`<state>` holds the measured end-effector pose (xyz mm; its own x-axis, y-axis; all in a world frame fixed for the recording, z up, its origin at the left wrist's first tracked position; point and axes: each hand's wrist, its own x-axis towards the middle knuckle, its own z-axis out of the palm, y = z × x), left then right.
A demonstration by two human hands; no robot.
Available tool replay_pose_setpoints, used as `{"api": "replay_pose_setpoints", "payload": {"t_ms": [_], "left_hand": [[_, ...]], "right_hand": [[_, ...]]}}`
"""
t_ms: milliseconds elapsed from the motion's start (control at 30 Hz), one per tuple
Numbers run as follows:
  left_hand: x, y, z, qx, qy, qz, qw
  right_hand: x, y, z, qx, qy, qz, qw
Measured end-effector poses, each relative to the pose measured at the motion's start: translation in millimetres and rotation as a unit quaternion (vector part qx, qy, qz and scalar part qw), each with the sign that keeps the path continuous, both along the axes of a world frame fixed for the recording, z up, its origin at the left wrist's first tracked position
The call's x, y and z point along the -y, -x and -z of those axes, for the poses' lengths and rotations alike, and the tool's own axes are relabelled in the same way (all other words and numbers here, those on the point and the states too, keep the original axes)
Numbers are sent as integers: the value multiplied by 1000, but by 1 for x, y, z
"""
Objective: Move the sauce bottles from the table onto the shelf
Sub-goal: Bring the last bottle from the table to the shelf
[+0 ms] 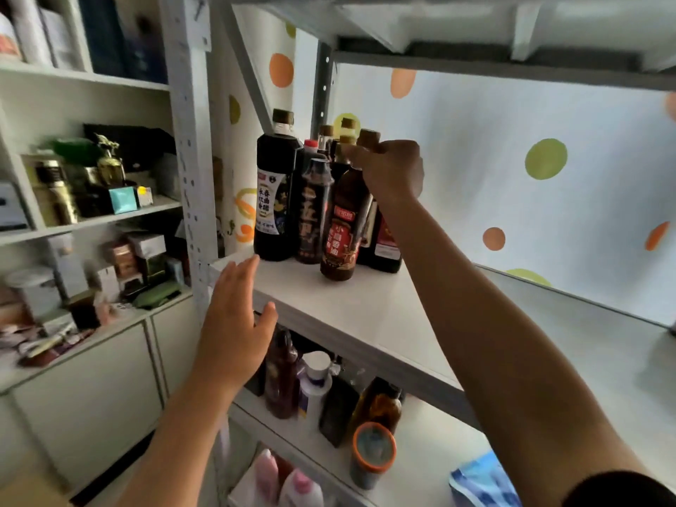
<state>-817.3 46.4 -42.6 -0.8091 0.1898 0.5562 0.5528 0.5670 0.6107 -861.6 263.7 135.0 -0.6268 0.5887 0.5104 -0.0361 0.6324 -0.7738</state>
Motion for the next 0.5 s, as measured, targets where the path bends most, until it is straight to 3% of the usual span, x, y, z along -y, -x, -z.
{"api": "replay_pose_setpoints", "payload": {"t_ms": [300, 500], "left_hand": [[-25, 16, 3, -14, 14, 12, 1000], [-43, 17, 10, -20, 34, 14, 999]], "right_hand": [[-9, 40, 21, -17, -75, 18, 997], [-11, 50, 25, -8, -49, 0, 999]]}}
